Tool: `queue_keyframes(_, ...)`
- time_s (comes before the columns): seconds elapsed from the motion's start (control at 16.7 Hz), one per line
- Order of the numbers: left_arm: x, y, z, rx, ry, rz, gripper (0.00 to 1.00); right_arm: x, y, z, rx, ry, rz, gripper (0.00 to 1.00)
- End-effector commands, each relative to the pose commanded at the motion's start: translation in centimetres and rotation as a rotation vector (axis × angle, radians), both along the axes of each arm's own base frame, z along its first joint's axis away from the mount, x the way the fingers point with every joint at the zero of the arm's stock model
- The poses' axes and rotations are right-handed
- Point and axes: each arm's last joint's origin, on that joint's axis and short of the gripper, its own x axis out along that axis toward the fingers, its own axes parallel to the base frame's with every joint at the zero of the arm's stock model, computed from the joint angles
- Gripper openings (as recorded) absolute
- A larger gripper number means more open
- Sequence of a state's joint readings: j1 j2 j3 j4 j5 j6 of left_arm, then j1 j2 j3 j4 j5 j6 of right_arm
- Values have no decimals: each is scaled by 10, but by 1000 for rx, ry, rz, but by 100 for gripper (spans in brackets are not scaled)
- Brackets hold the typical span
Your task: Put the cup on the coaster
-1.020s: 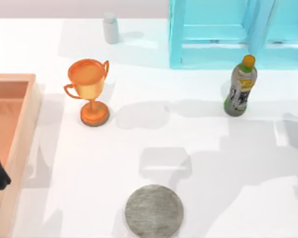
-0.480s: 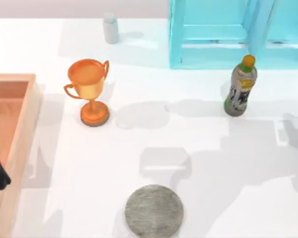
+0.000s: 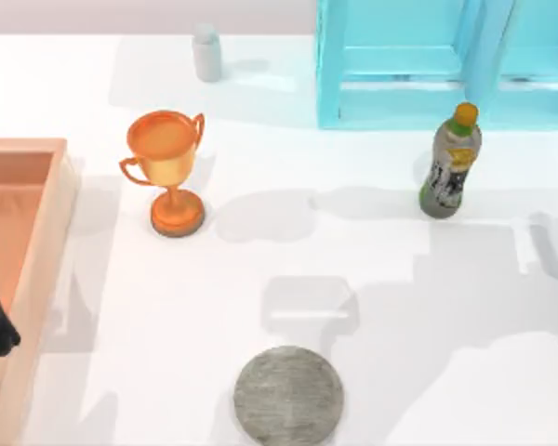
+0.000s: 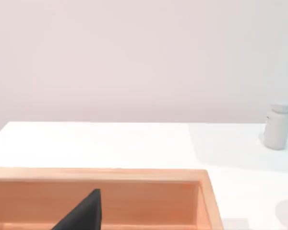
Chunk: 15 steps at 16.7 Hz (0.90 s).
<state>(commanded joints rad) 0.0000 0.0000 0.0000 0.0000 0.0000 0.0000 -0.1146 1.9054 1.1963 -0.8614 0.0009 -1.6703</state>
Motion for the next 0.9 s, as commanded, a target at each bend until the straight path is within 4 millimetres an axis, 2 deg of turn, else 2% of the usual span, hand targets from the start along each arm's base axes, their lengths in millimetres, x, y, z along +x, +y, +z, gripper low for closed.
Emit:
queue_keyframes(0.6,0,0,0,0,0,0,100,2,4,1,0,2,-12,0)
queue_keyframes(0.72,0,0,0,0,0,0,100,6,13,1,0,9,-42,0)
queue_keyframes(0.9,0,0,0,0,0,0,100,15,37,2,-2,28,-122,0)
